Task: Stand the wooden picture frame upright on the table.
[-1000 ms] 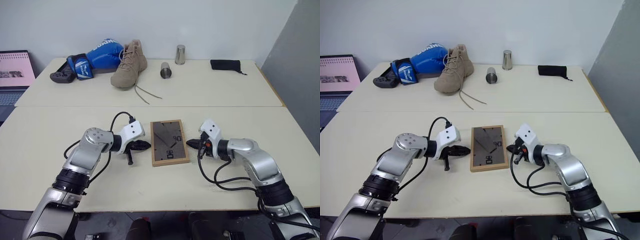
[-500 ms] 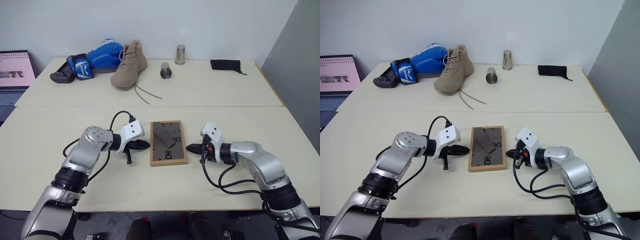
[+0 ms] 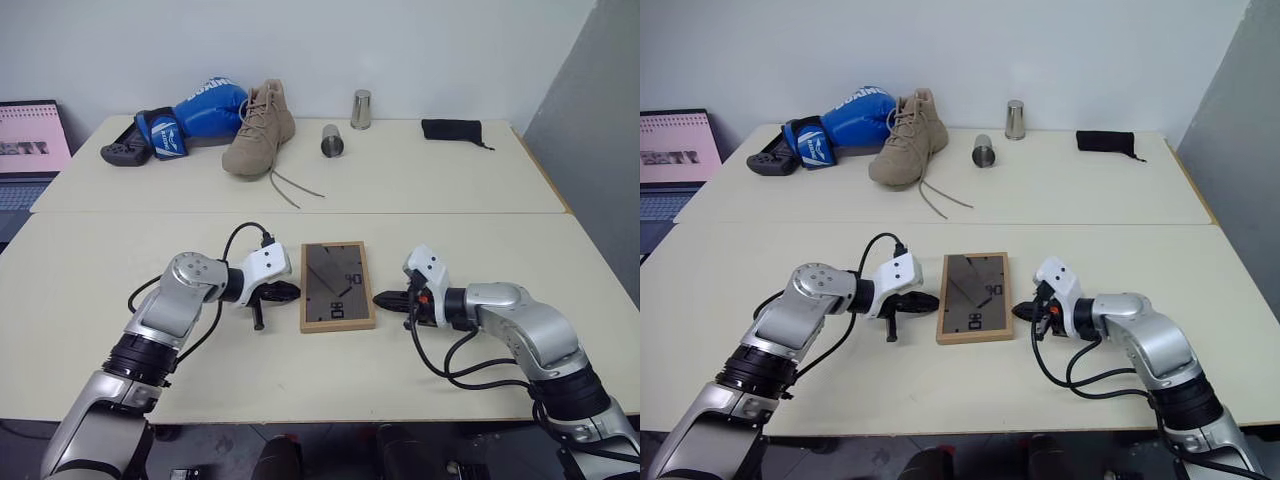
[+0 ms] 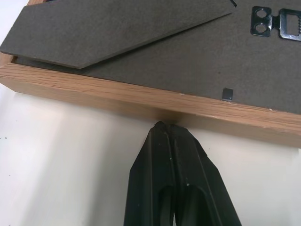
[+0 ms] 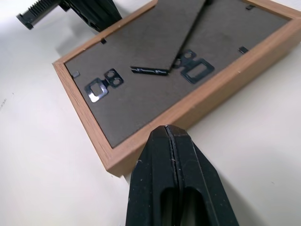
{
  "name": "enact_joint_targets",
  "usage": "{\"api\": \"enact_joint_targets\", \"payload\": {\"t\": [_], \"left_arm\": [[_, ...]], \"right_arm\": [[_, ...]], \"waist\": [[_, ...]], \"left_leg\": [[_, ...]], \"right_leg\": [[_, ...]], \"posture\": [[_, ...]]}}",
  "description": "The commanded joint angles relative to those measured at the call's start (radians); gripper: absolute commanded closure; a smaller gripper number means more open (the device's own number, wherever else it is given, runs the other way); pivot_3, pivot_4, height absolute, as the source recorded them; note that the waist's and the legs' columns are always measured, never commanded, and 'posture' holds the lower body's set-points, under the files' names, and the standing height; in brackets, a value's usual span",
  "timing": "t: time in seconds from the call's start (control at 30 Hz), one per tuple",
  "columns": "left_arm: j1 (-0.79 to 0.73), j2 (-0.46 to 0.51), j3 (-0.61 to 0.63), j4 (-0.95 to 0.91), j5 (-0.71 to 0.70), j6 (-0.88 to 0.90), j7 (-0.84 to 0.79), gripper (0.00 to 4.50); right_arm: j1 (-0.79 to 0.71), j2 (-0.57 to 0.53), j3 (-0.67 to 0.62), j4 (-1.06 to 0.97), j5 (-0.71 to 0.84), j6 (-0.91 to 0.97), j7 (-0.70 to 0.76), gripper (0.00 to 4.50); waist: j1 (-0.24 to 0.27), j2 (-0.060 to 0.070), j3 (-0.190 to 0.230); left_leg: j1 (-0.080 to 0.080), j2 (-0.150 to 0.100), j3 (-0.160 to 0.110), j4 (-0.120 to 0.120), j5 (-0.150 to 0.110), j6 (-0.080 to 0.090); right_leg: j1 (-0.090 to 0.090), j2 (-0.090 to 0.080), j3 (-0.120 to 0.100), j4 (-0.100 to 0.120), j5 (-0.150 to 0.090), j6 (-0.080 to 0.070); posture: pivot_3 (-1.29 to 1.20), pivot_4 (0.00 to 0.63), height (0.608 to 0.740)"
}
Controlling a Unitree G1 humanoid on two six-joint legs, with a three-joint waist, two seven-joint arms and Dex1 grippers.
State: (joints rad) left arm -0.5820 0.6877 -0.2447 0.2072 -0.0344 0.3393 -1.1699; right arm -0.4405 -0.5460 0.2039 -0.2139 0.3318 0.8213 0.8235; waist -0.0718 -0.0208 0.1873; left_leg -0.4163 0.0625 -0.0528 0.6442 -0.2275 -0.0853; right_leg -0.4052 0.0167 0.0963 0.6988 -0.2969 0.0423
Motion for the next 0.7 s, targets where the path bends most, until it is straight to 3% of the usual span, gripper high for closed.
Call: {"api": "enact_joint_targets", "payload": {"t": [0.03, 0.17, 0.27, 0.37, 0.7], "left_arm": [[-0.040, 0.058, 0.106, 0.097, -0.047, 0.052, 0.005, 4.49], [-0.082, 0.054, 0.176, 0.132, -0.175, 0.243, -0.059, 4.00], [-0.176, 0.039, 0.259, 0.217, -0.325, 0.555, -0.101, 3.31], [-0.230, 0.071, 0.240, 0.290, -0.378, 0.722, -0.167, 2.71], [-0.151, 0.062, 0.160, 0.224, -0.435, 0.881, -0.171, 0.58]], "right_arm": [[-0.070, -0.059, -0.089, 0.109, -0.042, -0.124, -0.003, 4.50], [-0.132, -0.078, -0.093, 0.219, -0.056, -0.202, 0.036, 4.50], [-0.174, -0.093, -0.042, 0.320, -0.117, -0.300, 0.074, 4.50], [-0.210, -0.081, -0.014, 0.391, -0.145, -0.355, 0.107, 4.50], [-0.192, -0.057, 0.017, 0.407, -0.189, -0.404, 0.142, 4.50]], "waist": [[-0.004, 0.000, 0.000], [-0.009, 0.000, 0.000], [-0.009, 0.000, 0.000], [-0.009, 0.000, 0.000], [-0.012, 0.000, 0.000]], "left_leg": [[0.000, 0.000, 0.000, 0.000, 0.000, 0.000], [0.000, 0.000, 0.000, 0.000, 0.000, 0.000], [-0.001, 0.000, 0.000, 0.000, 0.000, 0.000], [-0.002, 0.000, -0.001, 0.000, 0.000, 0.000], [-0.001, 0.000, -0.001, 0.000, 0.000, 0.000]], "right_leg": [[0.000, 0.000, 0.000, 0.000, 0.000, 0.000], [0.000, 0.000, 0.000, 0.000, 0.000, 0.000], [0.000, 0.000, 0.000, 0.000, 0.000, 0.000], [-0.001, 0.000, -0.001, 0.000, 0.000, 0.000], [-0.001, 0.000, -0.001, 0.001, 0.000, 0.000]], "posture": [[0.00, 0.150, 0.740], [0.00, 0.150, 0.740], [0.00, 0.150, 0.740], [0.00, 0.150, 0.740], [0.00, 0.150, 0.740]]}}
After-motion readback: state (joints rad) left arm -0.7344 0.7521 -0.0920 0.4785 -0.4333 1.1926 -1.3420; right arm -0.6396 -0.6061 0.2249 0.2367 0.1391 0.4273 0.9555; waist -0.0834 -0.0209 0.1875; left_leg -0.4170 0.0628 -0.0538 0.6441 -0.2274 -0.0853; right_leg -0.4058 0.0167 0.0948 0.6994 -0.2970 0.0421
